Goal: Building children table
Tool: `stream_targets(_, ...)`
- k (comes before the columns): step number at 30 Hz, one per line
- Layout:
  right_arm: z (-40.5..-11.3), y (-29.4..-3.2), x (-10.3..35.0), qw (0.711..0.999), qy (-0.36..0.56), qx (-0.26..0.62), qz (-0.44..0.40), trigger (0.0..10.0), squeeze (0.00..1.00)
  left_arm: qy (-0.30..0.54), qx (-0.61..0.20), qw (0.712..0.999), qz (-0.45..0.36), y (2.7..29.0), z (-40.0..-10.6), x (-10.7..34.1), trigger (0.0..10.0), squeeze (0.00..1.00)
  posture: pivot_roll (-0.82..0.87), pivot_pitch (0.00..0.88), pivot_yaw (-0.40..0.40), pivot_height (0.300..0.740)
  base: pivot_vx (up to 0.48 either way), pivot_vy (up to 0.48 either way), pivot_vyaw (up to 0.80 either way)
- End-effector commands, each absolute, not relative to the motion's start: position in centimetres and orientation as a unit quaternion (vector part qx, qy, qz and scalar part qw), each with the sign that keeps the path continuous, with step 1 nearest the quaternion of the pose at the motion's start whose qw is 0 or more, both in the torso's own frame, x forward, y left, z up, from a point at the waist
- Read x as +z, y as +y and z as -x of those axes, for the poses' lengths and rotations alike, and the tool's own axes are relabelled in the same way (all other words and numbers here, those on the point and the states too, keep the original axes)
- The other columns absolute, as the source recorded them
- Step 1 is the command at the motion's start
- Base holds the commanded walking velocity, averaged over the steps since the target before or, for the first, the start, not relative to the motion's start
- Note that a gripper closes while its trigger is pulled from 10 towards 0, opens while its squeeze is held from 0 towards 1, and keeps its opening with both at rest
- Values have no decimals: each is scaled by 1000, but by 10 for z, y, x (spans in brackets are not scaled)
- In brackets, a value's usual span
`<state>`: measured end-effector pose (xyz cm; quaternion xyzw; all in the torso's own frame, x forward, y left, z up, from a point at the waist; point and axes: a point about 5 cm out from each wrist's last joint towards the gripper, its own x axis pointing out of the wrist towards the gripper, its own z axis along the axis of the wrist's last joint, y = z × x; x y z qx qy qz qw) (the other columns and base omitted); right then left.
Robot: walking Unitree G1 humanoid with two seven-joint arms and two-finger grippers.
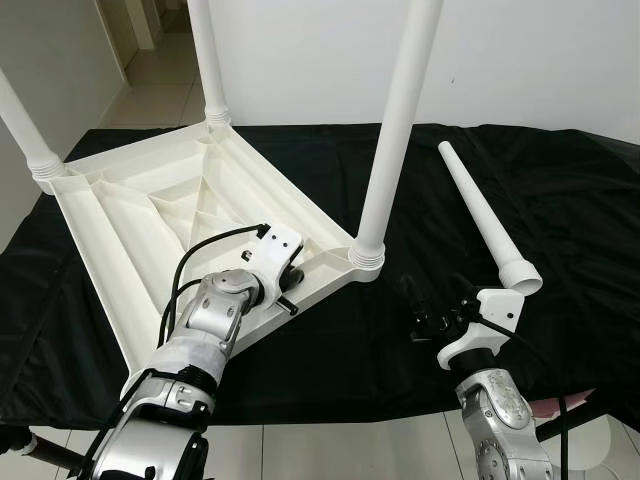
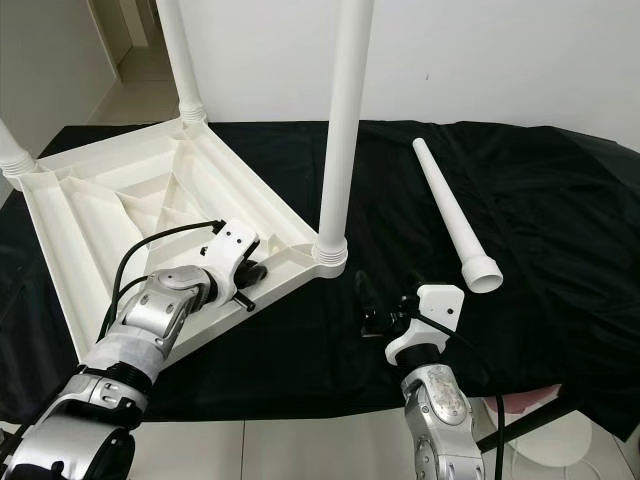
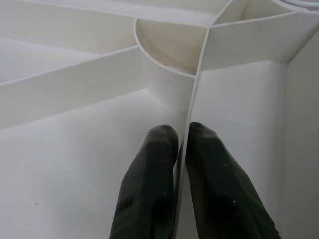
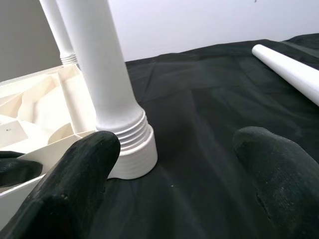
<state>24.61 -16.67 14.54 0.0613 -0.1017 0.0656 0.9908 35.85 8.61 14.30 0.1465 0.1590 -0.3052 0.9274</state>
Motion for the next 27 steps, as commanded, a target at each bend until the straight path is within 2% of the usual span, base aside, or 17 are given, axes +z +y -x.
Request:
stream_targets(1,-247,-166,144,991,-100,66,-61,10000,0,129,-143,969,-155,97,-366,144,10000,1000,-33,66,32,740,0,0,0)
stream_targets(2,-247,-166,144,991,-100,66,-61,10000,0,129,-143,969,-155,97,-366,144,10000,1000,-33,66,32,740,0,0,0)
stream_targets(7,-246,-168,143,991,-100,59,-61,10000,0,98,-306,939,-125,56,-346,148,10000,1000,-33,69,38,740,0,0,0)
stream_targets(9,-245,-167,143,991,-100,59,-61,10000,0,94,-323,934,-121,53,-343,149,10000,1000,-33,70,40,740,0,0,0)
stream_targets(10,-245,-167,142,991,-100,60,-61,10000,0,92,-339,929,-116,51,-341,149,10000,788,-31,71,39,740,0,0,0)
stream_targets(11,-245,-166,142,991,-100,59,-61,10000,0,88,-354,925,-110,49,-338,151,10000,278,-30,71,38,740,0,0,0)
stream_targets(12,-245,-166,142,991,-99,60,-62,10000,0,81,-368,920,-104,48,-336,153,10000,0,-29,71,39,740,0,0,0)
stream_targets(20,-245,-165,139,992,-94,62,-60,10000,0,41,-420,903,-78,52,-327,166,10000,0,-17,78,35,740,0,0,0)
stream_targets(27,-247,-161,138,988,-90,104,-66,10000,0,2,-460,886,-54,60,-311,178,10000,0,-5,78,28,740,0,0,0)
